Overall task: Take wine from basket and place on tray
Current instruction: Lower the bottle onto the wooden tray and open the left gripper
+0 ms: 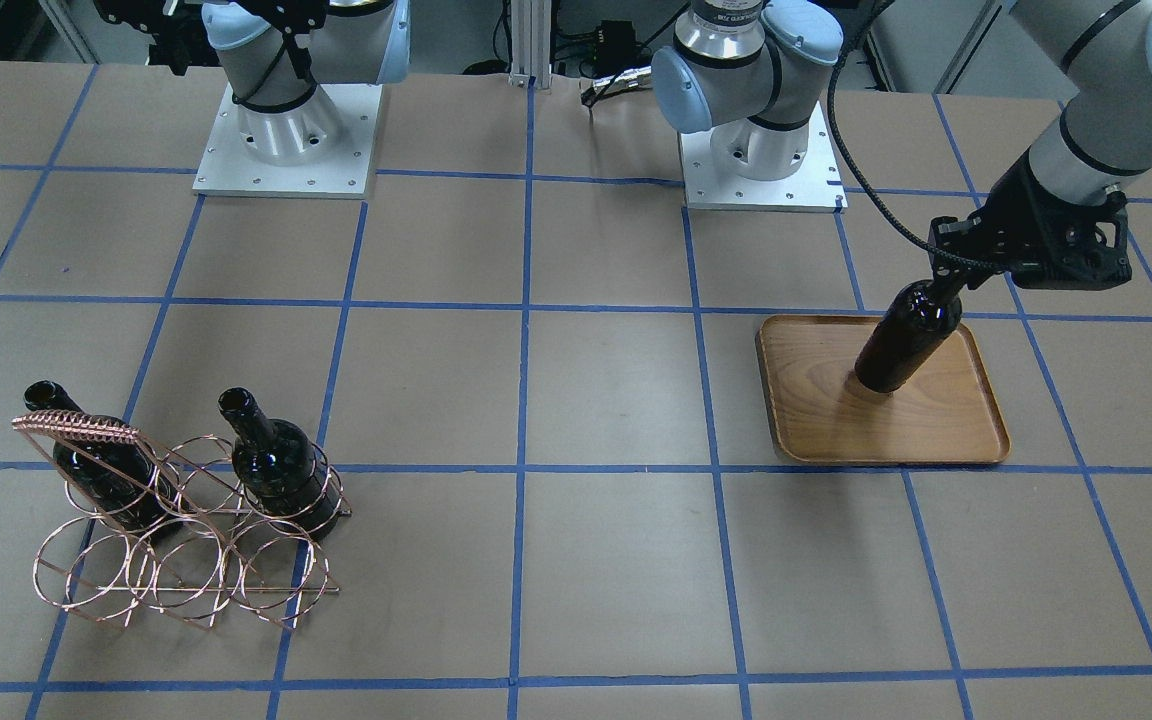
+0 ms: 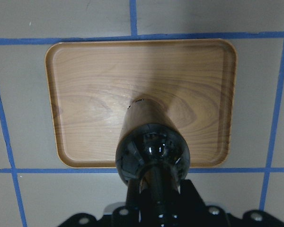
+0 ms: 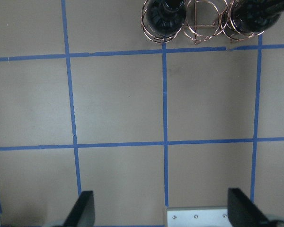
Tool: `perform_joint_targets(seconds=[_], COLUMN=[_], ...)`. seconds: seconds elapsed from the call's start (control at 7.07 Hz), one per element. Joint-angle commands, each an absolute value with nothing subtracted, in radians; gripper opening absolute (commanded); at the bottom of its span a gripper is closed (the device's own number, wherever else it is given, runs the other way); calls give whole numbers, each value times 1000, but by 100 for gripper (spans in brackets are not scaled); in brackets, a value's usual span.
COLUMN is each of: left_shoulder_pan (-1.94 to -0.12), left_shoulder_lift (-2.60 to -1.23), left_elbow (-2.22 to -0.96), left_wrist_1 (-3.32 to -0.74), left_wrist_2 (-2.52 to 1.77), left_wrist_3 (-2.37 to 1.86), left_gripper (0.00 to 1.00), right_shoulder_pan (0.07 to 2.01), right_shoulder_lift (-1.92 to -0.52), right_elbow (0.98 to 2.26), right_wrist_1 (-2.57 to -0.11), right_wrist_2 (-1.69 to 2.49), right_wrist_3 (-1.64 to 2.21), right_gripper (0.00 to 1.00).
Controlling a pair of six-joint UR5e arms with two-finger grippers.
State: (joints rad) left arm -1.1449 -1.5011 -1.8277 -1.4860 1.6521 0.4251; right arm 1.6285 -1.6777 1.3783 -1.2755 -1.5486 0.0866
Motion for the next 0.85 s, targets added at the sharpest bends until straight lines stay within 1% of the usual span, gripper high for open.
perform_joint_targets(seconds=[0.0,0.14,0.28,0.42,0.57,0.71], left_shoulder_pan=[-1144,-1144,-1144,-1144,-1150,-1158], left_shoulder_lift=[-1511,-1516,-1517,-1516,-1500,-1493], left_elbow=[-1829,-1830,-1829,-1815,-1780,-1696], left_wrist_1=[-1486,-1488,-1488,-1482,-1494,-1578], left_wrist_2=[1647,1654,1657,1658,1664,1652], left_wrist_3=[428,431,431,425,413,388], left_gripper=[25,74,95,100,100,100], right_shoulder_pan=[1621,1618,1617,1614,1603,1586], right_shoulder_lift=[-1644,-1640,-1638,-1629,-1609,-1605], right_elbow=[1378,1378,1378,1378,1374,1374], right_wrist_1=[-1374,-1409,-1442,-1471,-1486,-1506], right_wrist_2=[-1548,-1549,-1548,-1548,-1540,-1536], right_wrist_3=[84,83,83,83,83,81], right_gripper=[100,100,100,100,100,100])
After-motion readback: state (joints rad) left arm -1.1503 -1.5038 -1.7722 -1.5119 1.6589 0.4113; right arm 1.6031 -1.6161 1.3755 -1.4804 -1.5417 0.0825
